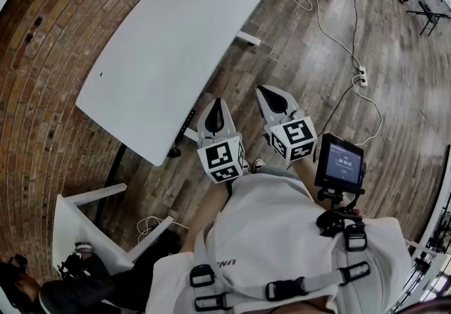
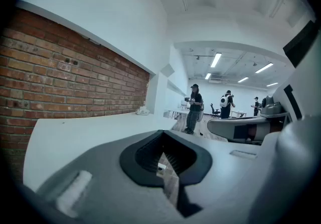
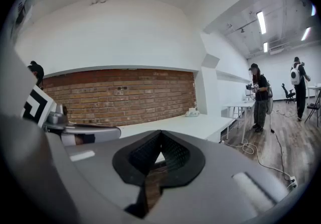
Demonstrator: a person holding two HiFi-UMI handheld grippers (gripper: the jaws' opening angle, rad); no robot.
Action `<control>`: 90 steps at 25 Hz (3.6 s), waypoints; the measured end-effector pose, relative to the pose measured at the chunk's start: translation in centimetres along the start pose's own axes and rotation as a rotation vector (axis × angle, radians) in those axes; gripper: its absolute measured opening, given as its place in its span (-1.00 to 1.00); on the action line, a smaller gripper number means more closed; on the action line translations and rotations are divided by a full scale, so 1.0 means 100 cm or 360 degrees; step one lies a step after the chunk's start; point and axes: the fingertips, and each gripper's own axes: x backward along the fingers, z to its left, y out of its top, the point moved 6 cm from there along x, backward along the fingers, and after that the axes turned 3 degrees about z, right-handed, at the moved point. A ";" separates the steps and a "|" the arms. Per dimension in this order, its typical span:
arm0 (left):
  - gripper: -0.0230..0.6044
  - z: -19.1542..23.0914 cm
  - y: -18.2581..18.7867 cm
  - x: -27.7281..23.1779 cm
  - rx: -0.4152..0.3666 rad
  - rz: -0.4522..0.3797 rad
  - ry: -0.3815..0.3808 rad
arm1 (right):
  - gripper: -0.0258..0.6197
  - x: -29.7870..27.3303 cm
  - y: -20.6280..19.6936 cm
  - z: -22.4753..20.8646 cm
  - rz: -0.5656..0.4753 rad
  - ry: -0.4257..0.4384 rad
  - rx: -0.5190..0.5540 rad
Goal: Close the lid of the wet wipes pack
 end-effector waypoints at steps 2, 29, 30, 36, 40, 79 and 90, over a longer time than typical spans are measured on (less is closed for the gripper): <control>-0.93 0.001 0.001 -0.001 -0.0006 0.0002 -0.0018 | -0.90 0.000 0.000 -0.001 0.0002 -0.0017 -0.0002; -0.93 0.029 0.070 -0.267 0.0052 0.0008 0.0172 | -0.90 -0.221 0.083 -0.189 0.0008 0.0152 0.0095; -0.93 0.030 0.076 -0.280 0.0053 -0.0003 0.0184 | -0.90 -0.231 0.089 -0.198 0.0000 0.0160 0.0098; -0.93 0.039 0.101 -0.336 0.0025 -0.0020 0.0236 | -0.90 -0.280 0.107 -0.225 -0.0018 0.0216 0.0081; -0.93 0.051 0.110 -0.367 0.0010 -0.0022 0.0232 | -0.90 -0.313 0.111 -0.234 -0.0010 0.0230 0.0067; -0.93 0.128 0.120 -0.543 0.0184 0.0174 0.0332 | -0.90 -0.825 0.195 -0.335 0.0550 0.0404 0.1139; -0.93 0.138 0.115 -0.553 0.0198 0.0199 0.0339 | -0.90 -0.843 0.160 -0.342 0.0693 0.0427 0.1163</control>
